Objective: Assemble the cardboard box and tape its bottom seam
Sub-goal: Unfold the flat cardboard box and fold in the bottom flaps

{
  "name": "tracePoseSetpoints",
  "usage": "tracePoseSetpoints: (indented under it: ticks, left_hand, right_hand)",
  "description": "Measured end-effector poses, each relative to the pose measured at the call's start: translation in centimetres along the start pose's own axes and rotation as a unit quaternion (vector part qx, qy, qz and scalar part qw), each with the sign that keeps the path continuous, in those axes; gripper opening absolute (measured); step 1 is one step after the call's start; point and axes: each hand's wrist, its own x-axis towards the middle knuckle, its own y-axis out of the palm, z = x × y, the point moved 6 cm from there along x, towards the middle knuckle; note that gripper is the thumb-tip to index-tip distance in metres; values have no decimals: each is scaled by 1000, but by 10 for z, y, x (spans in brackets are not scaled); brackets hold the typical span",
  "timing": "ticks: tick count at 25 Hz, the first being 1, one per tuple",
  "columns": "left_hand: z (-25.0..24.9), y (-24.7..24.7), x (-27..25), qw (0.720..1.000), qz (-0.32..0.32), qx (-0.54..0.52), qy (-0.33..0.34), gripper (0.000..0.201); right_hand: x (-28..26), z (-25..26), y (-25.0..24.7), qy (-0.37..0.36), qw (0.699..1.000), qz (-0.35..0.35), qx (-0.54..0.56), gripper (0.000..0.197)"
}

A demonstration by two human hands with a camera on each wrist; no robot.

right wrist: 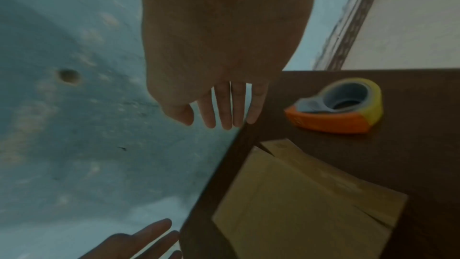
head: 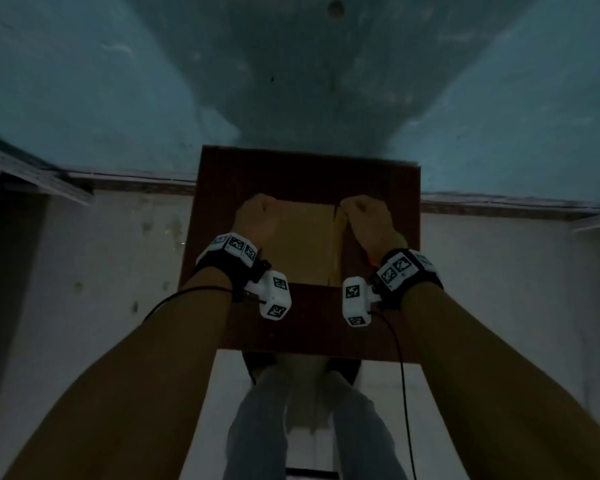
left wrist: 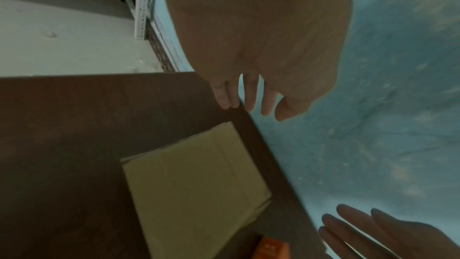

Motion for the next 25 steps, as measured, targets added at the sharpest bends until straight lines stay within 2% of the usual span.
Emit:
tracePoseSetpoints:
  ticks: [7,11,13,16,18,20,25]
  left_hand:
    - [80,52,36,998,-17,56,-35,33]
    - [116,75,53,995,-85,45,-31,13]
    - [129,84,59,991,-129,28,-23,9]
    - [143,98,68,985,-173,26,-2,25]
    - [152,105,72,981,-190,36,4,39]
    - [166,112,75,976,-214,33,4,48]
    - [189,128,79,957,-277,78,19,64]
  right_hand:
    - [30,-88,47,6,998,21,-56,37]
    - [39,-125,64,-5,999,-18,-46,34]
    - [46,-142,77,-35,999,-19,-31,29]
    - [58,-167,101,-48,998,24,-18,19]
    - [62,-180,111,-57,998,33,-17,25]
    - [67,-190,117,-71,997,19,-37,26]
    - [71,-203,128,-132,984,-31,-120,41]
